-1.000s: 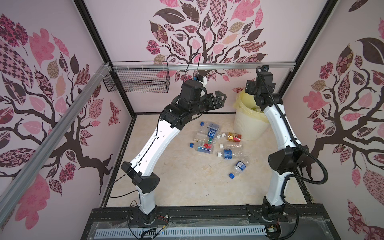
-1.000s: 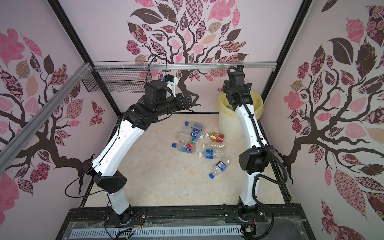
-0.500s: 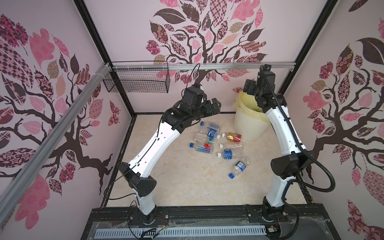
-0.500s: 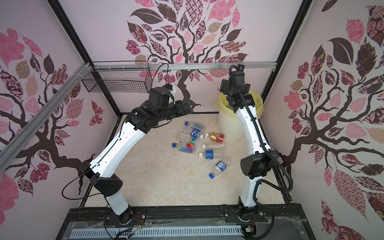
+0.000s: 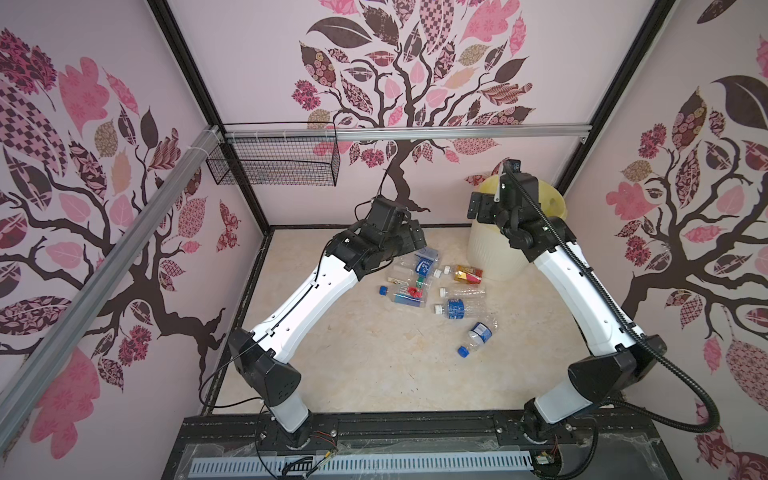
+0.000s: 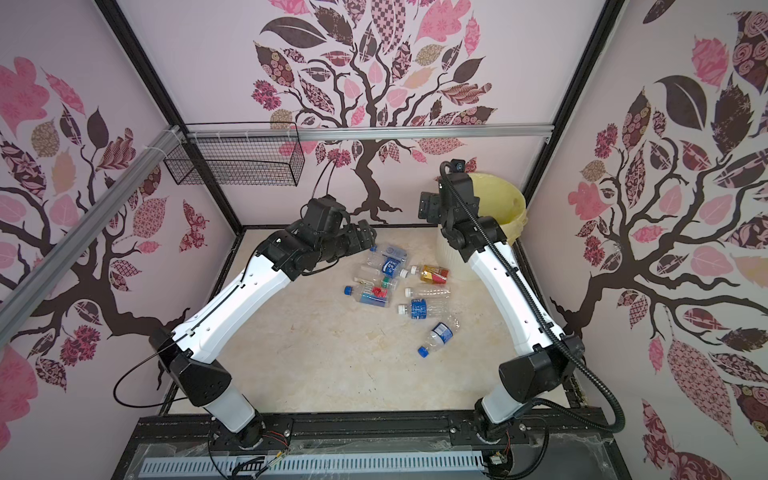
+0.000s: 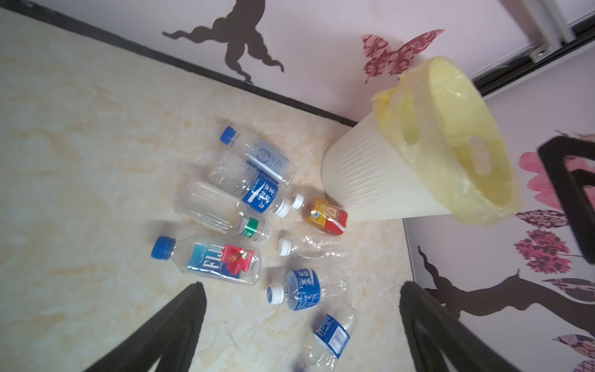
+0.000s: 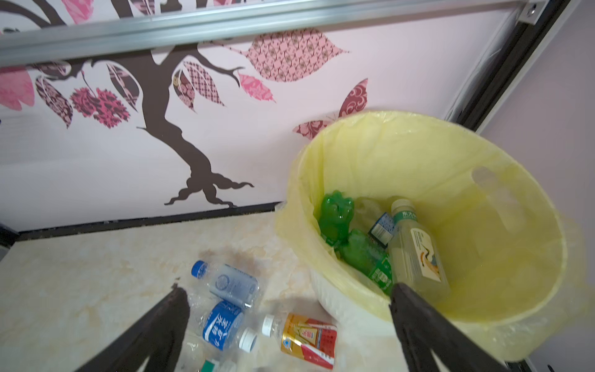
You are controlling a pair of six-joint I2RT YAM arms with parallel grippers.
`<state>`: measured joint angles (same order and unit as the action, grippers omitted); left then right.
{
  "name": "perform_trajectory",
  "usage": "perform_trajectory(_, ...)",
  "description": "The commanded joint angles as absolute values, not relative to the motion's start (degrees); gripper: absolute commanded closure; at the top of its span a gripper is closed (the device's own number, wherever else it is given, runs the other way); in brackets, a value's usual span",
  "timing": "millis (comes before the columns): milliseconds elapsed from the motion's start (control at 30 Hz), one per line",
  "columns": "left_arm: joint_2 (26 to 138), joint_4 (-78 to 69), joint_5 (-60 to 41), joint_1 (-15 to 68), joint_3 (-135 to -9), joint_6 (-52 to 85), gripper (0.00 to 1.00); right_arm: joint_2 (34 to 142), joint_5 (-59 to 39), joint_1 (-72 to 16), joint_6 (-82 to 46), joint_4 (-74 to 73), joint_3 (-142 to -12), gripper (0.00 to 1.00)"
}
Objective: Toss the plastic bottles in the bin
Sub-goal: 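Withdraw the right gripper from the bin while the left gripper moves to the pile, then grasp the Fiji bottle by its blue cap with the left gripper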
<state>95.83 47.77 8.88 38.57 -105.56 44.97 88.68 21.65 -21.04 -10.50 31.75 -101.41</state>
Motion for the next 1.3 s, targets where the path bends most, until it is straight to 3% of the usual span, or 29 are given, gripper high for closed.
perform_trajectory(0,93.78,49.19,12.85,38.6,-101.99,46.36,0.03,84.25,21.56,-23.84,-9.63,31.34,-96.51,0.0)
perform_trajectory(333,94.99,54.78,17.18,37.02,-97.44,50.17,0.03,75.15,20.48,-31.3,-10.23,31.42,-79.97,0.0)
perform_trajectory(633,100.09,62.7,13.65,34.52,-95.24,56.32,0.03,70.32,17.15,-33.49,-13.96,34.29,-69.73,0.0)
perform_trajectory(967,96.28,46.59,0.57,31.13,-80.86,74.49,0.03,66.48,17.36,-33.84,-12.77,35.15,-64.32,0.0)
perform_trajectory(1267,102.04,42.83,-4.71,31.55,-83.13,87.8,0.03,64.48,14.65,-33.86,-11.86,34.72,-63.15,0.0)
